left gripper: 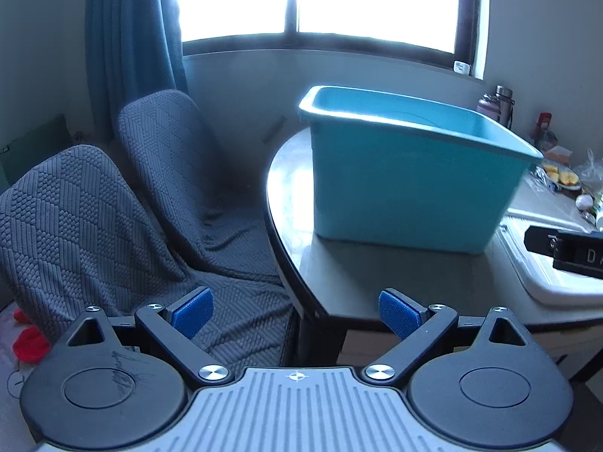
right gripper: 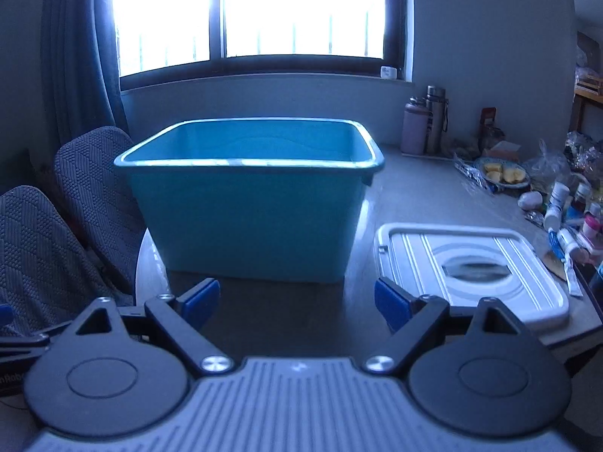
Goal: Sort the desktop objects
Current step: 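Move right tool toward the white lid while left tool also approaches it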
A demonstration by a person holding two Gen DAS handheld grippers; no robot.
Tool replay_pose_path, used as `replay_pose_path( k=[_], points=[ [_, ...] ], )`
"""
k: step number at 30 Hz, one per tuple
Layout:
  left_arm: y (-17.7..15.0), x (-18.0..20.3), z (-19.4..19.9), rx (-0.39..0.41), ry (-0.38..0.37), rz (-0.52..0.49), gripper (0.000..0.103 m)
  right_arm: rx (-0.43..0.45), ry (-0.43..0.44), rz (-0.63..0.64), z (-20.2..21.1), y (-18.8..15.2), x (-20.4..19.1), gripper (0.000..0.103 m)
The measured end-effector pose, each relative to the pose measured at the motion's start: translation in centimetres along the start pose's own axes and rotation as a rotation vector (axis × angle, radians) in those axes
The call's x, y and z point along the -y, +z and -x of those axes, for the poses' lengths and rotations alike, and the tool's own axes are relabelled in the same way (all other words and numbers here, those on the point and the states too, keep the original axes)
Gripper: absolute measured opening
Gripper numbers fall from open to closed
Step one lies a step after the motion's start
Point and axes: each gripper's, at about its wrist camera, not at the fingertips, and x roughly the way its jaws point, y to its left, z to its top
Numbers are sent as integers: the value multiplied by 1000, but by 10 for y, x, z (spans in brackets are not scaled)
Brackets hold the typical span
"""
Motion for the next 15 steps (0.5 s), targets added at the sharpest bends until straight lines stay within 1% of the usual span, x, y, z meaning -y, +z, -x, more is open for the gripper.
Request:
replay_pose_path(
  k=[3,7,15],
  points=[
    [-9,-2,11,2,-5,-8,96,-24,4,-6,10,-12,2,89],
    [-19,-1,18,-14,-14,-15,96,-44,-4,-12,21,-23,4,89],
    [-26,-7,28,-31,-40,-37,96,-70,11,-47,23,-33,2,89]
  ],
)
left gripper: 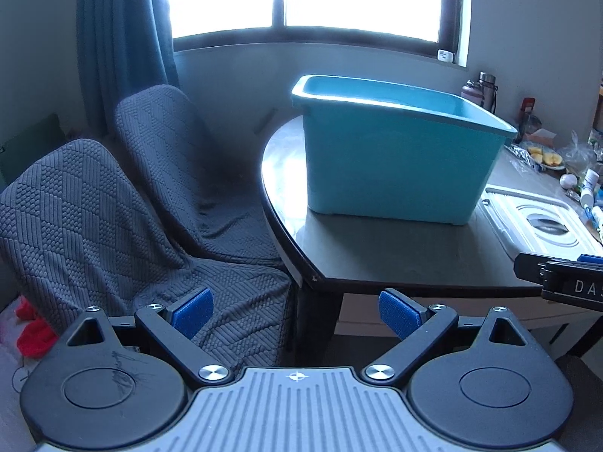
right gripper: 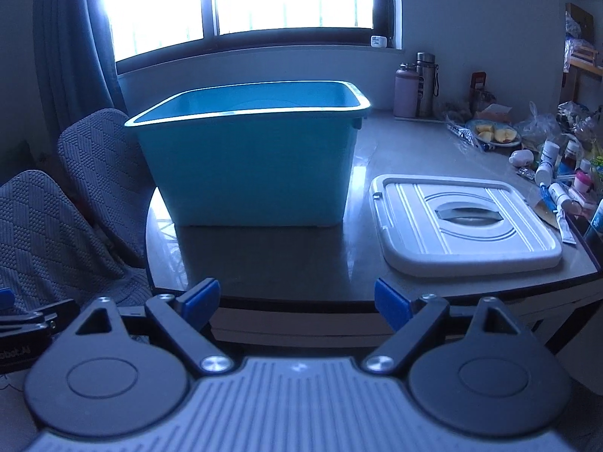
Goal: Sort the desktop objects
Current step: 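Move right tool toward the white lid while left tool also approaches it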
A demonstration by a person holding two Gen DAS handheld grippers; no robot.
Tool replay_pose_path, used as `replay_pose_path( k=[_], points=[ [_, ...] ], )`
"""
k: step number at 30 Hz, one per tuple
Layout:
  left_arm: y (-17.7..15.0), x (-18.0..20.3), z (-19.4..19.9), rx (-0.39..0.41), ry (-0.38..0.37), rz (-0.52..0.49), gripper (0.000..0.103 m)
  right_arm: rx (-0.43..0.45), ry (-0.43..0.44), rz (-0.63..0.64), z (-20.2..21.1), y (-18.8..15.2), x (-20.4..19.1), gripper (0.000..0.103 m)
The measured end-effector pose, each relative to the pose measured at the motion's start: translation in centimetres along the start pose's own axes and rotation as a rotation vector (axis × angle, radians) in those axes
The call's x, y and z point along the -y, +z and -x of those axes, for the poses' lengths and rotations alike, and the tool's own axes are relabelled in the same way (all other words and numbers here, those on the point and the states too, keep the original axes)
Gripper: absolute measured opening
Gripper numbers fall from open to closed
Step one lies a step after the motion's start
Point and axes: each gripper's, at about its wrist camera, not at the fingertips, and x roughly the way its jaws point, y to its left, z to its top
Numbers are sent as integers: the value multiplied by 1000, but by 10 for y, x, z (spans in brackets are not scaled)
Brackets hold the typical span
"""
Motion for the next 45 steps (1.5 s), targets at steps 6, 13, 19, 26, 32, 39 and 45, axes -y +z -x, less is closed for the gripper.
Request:
replay_pose_path(
  k=[6,13,19,26,32,39,45],
  points=[
    [-5,6,-2,-41,-34,-51,96,-34,18,-8,5,-17,3,89],
    [-8,26,-12,-80,-52,-64,96,-61,-21,-35,8,-24,26,89],
    [-8,52,-18,-78,-73,-76,96,-60,-34,-38,6,-22,48,89],
    [-2,96,-29,-89,-81,-89,96,-72,-33,-42,-3,-13,85,89],
    [9,146,-45,-103,-92,-95,96,-87,-34,-48,-12,-3,128,89],
    [19,213,-63,-115,-113,-91,96,-88,-53,-48,-20,9,185,89],
    [24,264,-71,-110,-128,-100,96,-86,-70,-54,-23,14,231,89]
  ],
)
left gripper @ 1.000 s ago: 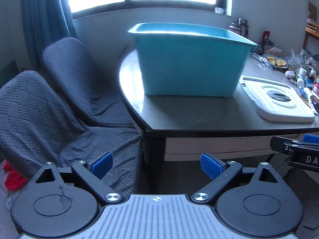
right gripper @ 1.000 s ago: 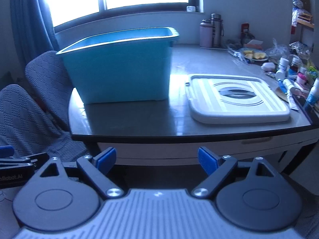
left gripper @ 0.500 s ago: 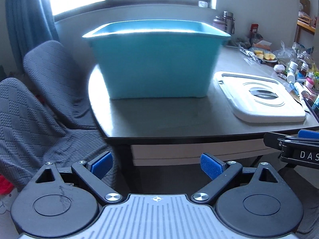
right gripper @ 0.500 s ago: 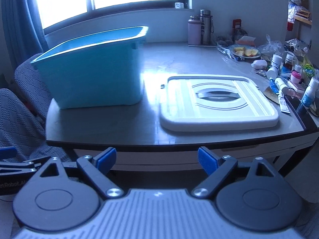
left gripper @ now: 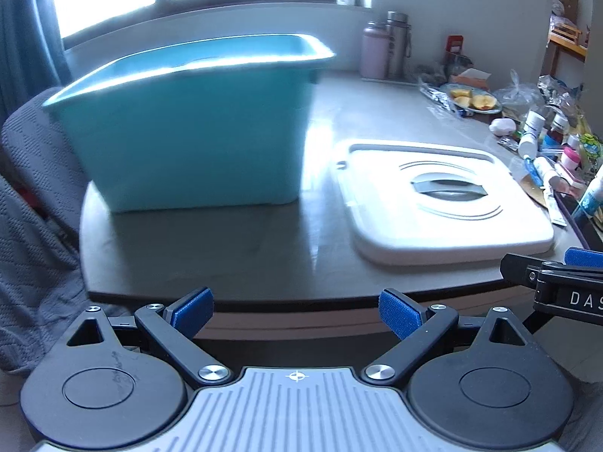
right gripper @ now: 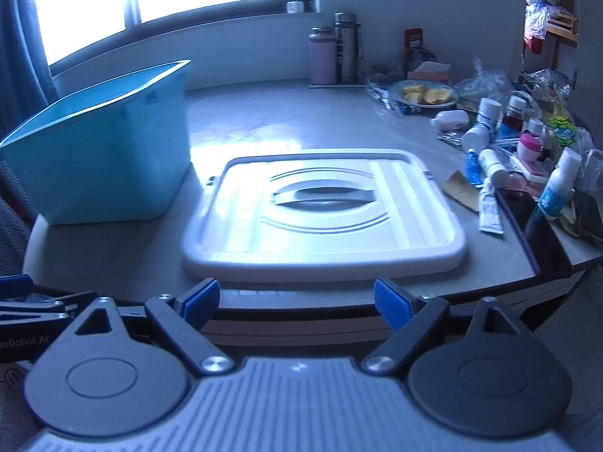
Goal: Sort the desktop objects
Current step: 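Move right tool toward the white lid while left tool also approaches it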
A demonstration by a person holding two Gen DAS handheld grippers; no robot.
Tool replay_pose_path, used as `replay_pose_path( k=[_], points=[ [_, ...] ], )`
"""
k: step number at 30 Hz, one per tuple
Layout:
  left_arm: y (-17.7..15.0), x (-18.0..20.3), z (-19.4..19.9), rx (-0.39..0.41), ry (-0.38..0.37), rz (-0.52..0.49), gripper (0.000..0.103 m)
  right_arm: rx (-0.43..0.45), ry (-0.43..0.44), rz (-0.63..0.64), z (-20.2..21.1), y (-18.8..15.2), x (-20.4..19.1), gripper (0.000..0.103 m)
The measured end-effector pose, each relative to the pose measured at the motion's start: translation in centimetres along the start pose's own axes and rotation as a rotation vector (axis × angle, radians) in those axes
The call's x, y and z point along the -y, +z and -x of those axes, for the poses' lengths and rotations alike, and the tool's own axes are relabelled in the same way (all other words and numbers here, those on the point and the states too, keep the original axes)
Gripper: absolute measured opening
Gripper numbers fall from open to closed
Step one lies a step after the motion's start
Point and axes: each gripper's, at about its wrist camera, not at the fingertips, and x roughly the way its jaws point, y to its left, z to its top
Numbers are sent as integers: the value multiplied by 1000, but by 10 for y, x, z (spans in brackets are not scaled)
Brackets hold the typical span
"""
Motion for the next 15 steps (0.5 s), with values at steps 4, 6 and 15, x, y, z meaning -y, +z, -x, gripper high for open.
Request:
replay_pose_path(
  k=[4,6,15],
  points=[
    [4,23,-3,1,0,9,96,3,-3,0,-1,3,25,89],
    [6,34,-5,-3,2,10,96,5,-2,-2,-2,5,37,89],
    [21,64,-13,-10,3,-20,96,-1,-1,-49,-9,13,71,89]
  ],
)
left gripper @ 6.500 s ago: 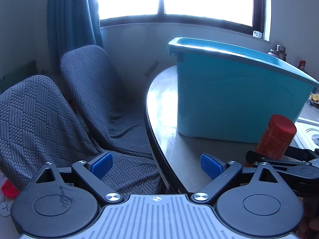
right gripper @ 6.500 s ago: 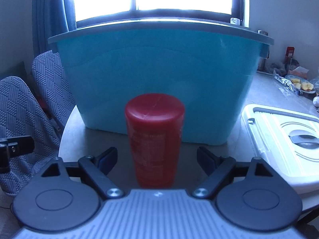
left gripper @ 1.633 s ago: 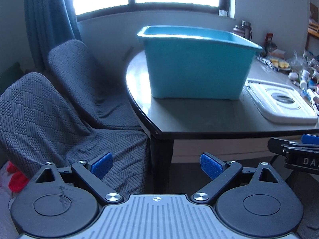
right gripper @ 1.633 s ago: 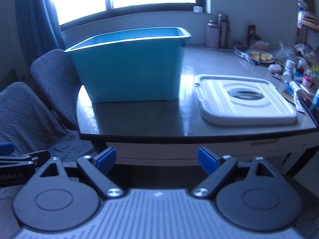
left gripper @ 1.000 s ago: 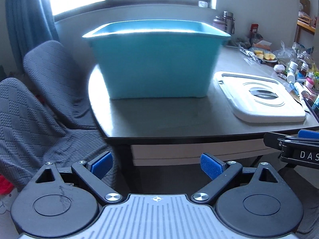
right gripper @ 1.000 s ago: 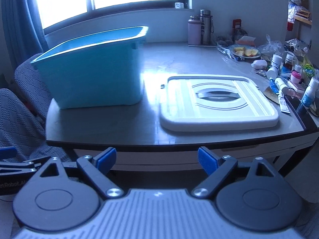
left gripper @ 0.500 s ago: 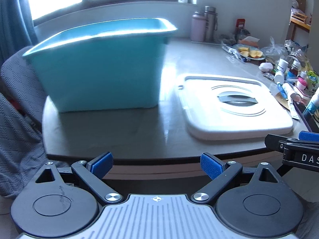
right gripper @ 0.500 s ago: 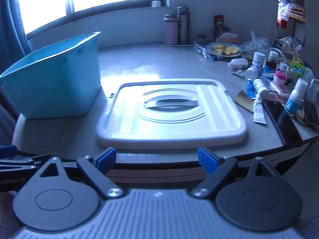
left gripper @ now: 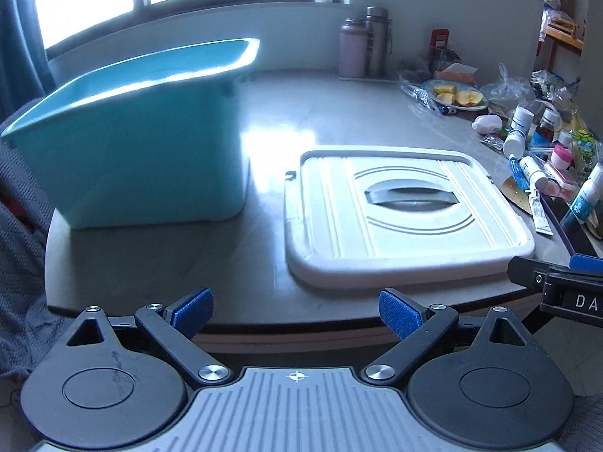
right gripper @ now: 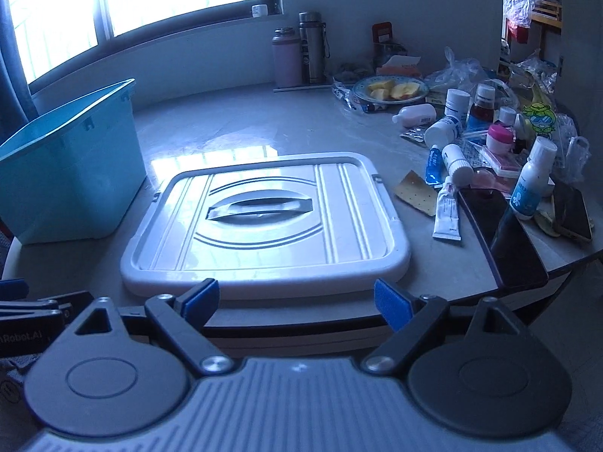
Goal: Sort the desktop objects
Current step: 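Move right tool toward the white lid while left tool also approaches it, then position both tools at the edge of the white lid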
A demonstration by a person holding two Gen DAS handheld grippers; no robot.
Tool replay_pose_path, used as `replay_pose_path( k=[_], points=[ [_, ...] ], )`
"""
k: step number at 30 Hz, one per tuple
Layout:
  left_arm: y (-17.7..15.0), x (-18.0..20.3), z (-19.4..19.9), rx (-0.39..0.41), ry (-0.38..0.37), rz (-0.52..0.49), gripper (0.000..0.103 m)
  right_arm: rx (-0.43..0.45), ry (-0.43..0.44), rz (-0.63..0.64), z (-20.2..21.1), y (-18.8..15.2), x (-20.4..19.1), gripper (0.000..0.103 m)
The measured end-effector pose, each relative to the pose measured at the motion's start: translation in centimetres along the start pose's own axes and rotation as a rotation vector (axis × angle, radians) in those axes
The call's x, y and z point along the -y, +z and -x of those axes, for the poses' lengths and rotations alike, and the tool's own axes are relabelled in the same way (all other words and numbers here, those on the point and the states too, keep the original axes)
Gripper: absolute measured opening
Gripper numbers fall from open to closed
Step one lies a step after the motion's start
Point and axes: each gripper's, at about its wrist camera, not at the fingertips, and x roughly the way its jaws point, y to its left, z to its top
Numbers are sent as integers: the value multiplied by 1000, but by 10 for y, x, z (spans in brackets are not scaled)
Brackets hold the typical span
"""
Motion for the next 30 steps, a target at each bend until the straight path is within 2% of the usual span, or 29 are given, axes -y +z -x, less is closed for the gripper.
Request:
replay_pose_path(
  k=[7,13,20,26,30],
  points=[
    [15,9,-19,-25,-13,-11,96,-32,1,-19,-18,9,15,89],
    [34,5,-47,-52,-33,22,96,-57,4,-30,-42,23,22,89],
    [63,9,-94,-122,-40,103,96,-119,-15,-12,-82,50,35,89],
    [83,15,-136,-196,-13,122,96,-201,-23,47,-122,68,42,89],
    [94,19,-159,-237,4,125,96,-239,-30,39,-142,75,51,90]
  ],
)
